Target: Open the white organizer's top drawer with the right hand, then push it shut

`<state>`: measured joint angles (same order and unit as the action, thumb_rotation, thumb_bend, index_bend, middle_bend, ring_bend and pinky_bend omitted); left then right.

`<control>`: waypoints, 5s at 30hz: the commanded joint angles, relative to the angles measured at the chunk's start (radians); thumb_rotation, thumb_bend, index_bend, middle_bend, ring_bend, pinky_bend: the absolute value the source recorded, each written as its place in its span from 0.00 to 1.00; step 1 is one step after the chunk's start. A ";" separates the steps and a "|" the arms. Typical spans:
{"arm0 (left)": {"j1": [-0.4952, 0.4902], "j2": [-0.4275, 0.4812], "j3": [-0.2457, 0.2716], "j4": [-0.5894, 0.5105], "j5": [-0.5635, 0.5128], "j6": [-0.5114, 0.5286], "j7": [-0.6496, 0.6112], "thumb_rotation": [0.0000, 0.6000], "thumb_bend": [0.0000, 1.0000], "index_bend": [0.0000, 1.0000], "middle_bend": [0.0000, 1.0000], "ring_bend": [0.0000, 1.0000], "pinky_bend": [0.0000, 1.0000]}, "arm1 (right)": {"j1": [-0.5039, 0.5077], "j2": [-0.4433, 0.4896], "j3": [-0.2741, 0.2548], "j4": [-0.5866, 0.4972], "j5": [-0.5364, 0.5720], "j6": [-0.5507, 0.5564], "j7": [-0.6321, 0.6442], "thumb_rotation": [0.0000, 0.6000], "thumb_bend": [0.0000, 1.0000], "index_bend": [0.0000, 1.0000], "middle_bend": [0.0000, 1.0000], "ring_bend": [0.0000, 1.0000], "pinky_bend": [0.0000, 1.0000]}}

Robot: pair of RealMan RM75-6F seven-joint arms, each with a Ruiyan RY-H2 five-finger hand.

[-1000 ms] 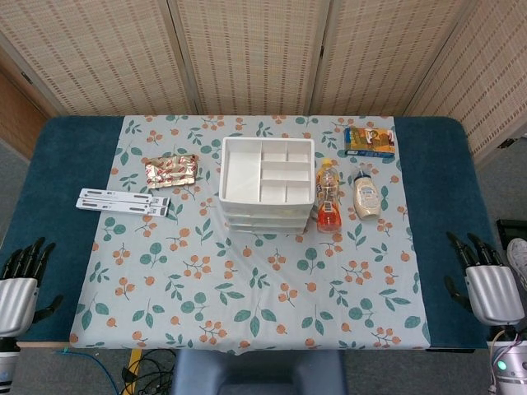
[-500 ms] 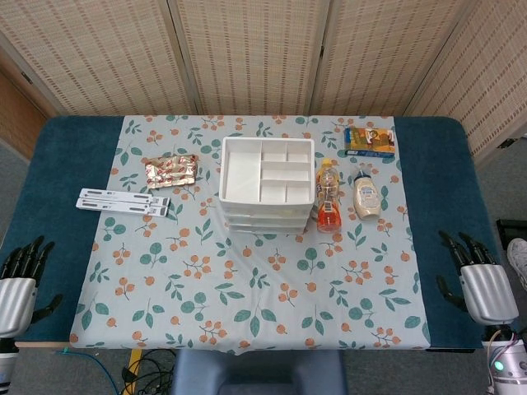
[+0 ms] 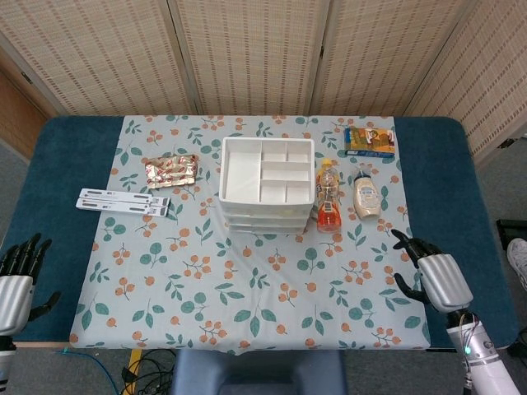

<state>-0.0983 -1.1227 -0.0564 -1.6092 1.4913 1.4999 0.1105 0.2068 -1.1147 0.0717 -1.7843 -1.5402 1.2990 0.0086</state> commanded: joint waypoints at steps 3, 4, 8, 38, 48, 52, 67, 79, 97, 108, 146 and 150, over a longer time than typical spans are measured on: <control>0.002 -0.002 0.002 0.008 -0.001 0.000 -0.008 1.00 0.21 0.06 0.02 0.07 0.08 | 0.104 -0.031 0.014 -0.021 0.027 -0.156 0.077 1.00 0.42 0.07 0.39 0.40 0.53; 0.002 -0.002 0.002 0.009 -0.001 0.001 -0.010 1.00 0.21 0.06 0.02 0.07 0.08 | 0.116 -0.040 0.016 -0.019 0.034 -0.174 0.080 1.00 0.42 0.07 0.41 0.43 0.58; 0.005 0.000 0.003 0.017 -0.005 0.000 -0.018 1.00 0.21 0.07 0.02 0.07 0.08 | 0.167 -0.080 0.032 -0.018 0.077 -0.246 0.128 1.00 0.42 0.07 0.50 0.57 0.75; 0.010 0.012 0.012 0.050 -0.002 -0.008 -0.070 1.00 0.21 0.07 0.02 0.07 0.08 | 0.388 -0.377 0.204 0.115 0.340 -0.610 0.746 1.00 0.52 0.07 0.78 0.89 0.99; 0.005 0.015 0.011 0.051 -0.003 -0.017 -0.069 1.00 0.21 0.07 0.02 0.07 0.08 | 0.437 -0.450 0.253 0.173 0.357 -0.610 0.765 1.00 0.52 0.07 0.78 0.89 0.99; 0.004 0.019 0.012 0.050 -0.006 -0.023 -0.066 1.00 0.21 0.07 0.02 0.07 0.08 | 0.456 -0.470 0.263 0.198 0.373 -0.619 0.760 1.00 0.52 0.07 0.77 0.89 0.99; -0.001 0.020 0.011 0.049 -0.015 -0.035 -0.060 1.00 0.21 0.07 0.02 0.07 0.08 | 0.502 -0.525 0.290 0.266 0.408 -0.640 0.746 1.00 0.52 0.07 0.78 0.89 0.99; 0.000 0.022 0.010 0.044 -0.022 -0.036 -0.054 1.00 0.21 0.07 0.02 0.07 0.08 | 0.534 -0.543 0.308 0.303 0.422 -0.662 0.732 1.00 0.53 0.07 0.78 0.89 0.99; -0.001 0.020 0.011 0.040 -0.025 -0.041 -0.047 1.00 0.21 0.07 0.02 0.07 0.08 | 0.538 -0.540 0.307 0.303 0.418 -0.673 0.730 1.00 0.57 0.20 0.78 0.89 0.99; 0.002 0.019 0.014 0.041 -0.025 -0.039 -0.050 1.00 0.21 0.07 0.02 0.07 0.08 | 0.517 -0.530 0.286 0.267 0.402 -0.658 0.727 1.00 0.57 0.20 0.78 0.89 0.99; -0.014 -0.004 0.020 0.058 0.000 -0.052 -0.070 1.00 0.21 0.07 0.02 0.07 0.08 | 0.412 -0.310 0.145 -0.015 0.259 -0.499 0.456 1.00 0.60 0.10 0.79 0.90 1.00; -0.016 -0.004 0.019 0.058 0.003 -0.051 -0.071 1.00 0.21 0.07 0.02 0.07 0.08 | 0.411 -0.260 0.145 -0.045 0.248 -0.416 0.249 1.00 0.60 0.10 0.82 0.93 1.00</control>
<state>-0.1143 -1.1267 -0.0375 -1.5513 1.4934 1.4482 0.0394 0.6208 -1.4244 0.2223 -1.7981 -1.2743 0.8116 0.4090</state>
